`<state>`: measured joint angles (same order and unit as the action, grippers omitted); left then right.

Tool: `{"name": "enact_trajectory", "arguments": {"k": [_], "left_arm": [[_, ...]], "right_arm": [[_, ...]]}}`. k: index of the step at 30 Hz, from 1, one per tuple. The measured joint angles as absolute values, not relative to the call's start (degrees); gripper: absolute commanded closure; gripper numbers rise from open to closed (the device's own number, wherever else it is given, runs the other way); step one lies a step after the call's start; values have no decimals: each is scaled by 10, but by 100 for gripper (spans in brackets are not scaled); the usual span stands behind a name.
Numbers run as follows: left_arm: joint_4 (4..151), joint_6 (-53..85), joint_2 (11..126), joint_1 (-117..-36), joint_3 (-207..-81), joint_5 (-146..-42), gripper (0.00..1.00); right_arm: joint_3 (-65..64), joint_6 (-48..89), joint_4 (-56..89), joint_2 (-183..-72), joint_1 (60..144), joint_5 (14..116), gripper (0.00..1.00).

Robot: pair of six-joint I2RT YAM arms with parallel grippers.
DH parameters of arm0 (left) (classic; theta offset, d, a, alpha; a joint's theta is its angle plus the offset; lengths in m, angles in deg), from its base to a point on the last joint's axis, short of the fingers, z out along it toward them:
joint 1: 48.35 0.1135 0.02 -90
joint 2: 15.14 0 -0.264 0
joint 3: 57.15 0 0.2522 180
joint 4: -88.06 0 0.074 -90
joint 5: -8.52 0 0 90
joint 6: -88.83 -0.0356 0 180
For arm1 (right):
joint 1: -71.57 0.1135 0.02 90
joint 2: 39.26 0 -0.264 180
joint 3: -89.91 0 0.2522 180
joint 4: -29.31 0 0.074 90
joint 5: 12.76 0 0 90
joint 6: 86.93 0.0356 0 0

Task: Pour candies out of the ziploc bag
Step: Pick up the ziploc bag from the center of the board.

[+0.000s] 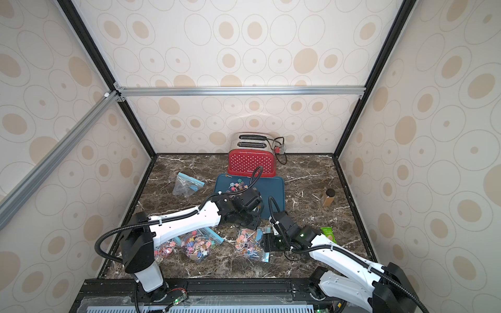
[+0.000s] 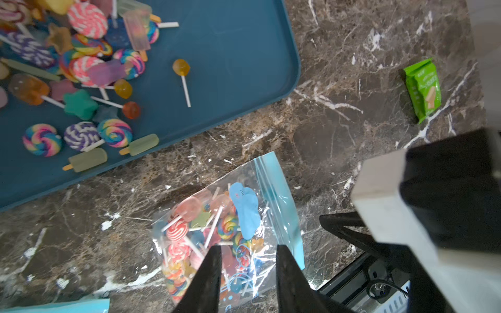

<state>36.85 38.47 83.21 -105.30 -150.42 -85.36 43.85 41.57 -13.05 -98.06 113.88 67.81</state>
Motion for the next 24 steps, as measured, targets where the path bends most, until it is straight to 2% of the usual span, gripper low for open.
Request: {"name": "enact_trajectory", "arguments": {"k": [7, 18, 21, 24], "left_arm": [[381, 401, 784, -1038, -1445, -850, 63], [409, 417, 769, -1036, -1397, -852, 63], [414, 417, 768, -1036, -1394, -852, 63], [421, 419, 768, -1035, -1391, -852, 63]], "right_arm": [[442, 416, -84, -1030, 1139, 673, 35], [450, 416, -44, -1065, 1138, 665, 38], [454, 416, -32, -1073, 1137, 661, 42], [461, 417, -18, -1074, 1136, 653, 52]]}}
